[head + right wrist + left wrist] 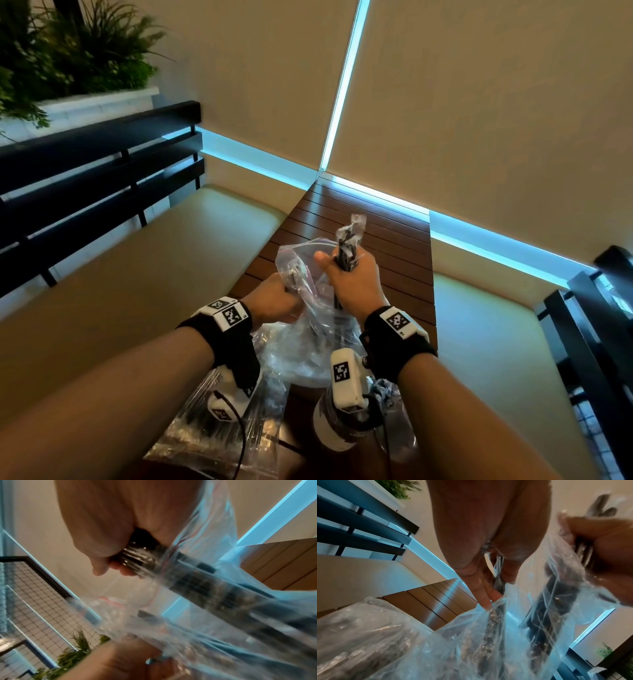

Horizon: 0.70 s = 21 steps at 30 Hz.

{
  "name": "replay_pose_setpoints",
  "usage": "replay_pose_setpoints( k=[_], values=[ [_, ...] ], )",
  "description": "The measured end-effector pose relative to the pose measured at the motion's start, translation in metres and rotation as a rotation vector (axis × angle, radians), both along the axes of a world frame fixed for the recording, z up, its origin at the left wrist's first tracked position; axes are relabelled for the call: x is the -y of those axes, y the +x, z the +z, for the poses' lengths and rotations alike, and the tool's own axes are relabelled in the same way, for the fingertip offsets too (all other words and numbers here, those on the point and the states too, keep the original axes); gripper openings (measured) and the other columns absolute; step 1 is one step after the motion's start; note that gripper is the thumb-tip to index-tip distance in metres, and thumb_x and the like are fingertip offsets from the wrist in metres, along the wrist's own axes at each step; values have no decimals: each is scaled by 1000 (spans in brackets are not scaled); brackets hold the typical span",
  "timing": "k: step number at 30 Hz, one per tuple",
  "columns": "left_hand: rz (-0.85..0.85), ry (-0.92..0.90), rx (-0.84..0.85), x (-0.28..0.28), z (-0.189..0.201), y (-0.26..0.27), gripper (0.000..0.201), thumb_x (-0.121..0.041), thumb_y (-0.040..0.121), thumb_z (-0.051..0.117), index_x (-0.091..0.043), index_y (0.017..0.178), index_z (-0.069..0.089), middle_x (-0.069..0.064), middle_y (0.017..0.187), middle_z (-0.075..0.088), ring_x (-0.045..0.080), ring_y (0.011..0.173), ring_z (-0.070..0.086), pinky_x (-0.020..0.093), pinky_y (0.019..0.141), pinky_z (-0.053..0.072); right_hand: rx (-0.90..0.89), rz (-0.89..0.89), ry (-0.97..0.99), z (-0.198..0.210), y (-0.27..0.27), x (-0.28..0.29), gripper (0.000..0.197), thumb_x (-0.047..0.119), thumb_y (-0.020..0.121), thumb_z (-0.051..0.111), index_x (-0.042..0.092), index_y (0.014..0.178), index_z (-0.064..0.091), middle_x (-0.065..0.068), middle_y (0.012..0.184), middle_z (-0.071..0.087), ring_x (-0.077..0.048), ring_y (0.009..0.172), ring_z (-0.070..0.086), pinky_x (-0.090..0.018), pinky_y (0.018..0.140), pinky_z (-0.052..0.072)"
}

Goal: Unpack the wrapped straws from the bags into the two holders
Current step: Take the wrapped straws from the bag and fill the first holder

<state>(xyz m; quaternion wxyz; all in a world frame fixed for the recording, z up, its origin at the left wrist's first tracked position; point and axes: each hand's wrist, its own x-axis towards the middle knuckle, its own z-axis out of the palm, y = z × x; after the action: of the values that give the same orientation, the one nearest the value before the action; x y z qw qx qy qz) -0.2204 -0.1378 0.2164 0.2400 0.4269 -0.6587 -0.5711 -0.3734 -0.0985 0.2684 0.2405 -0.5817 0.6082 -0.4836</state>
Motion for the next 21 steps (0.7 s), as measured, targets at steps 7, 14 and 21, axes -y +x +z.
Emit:
replay_pose_setpoints(
  k=[7,14,21],
  values=[
    [159,132,10,5,-16,8,15,16,82,63,2,76,58,15,76,57,24,74,57,37,71,52,294,-263,-219,56,0,1,38,51,81,74,19,70,57,-1,63,61,-18,60,59,-44,69,58],
    [271,382,-208,2,-13,2,35,11,94,48,-12,67,44,5,61,37,17,56,39,28,54,50,556,-403,-575,141,-17,-10,31,29,89,74,15,70,54,-3,54,56,-16,46,53,-29,53,50],
    [404,529,-120,-2,-43,-4,28,-2,93,48,-13,67,46,3,56,41,15,45,42,22,40,45,621,-363,-622,161,-31,-33,28,26,90,73,18,70,55,2,51,55,-14,45,51,-36,62,49]
  ],
)
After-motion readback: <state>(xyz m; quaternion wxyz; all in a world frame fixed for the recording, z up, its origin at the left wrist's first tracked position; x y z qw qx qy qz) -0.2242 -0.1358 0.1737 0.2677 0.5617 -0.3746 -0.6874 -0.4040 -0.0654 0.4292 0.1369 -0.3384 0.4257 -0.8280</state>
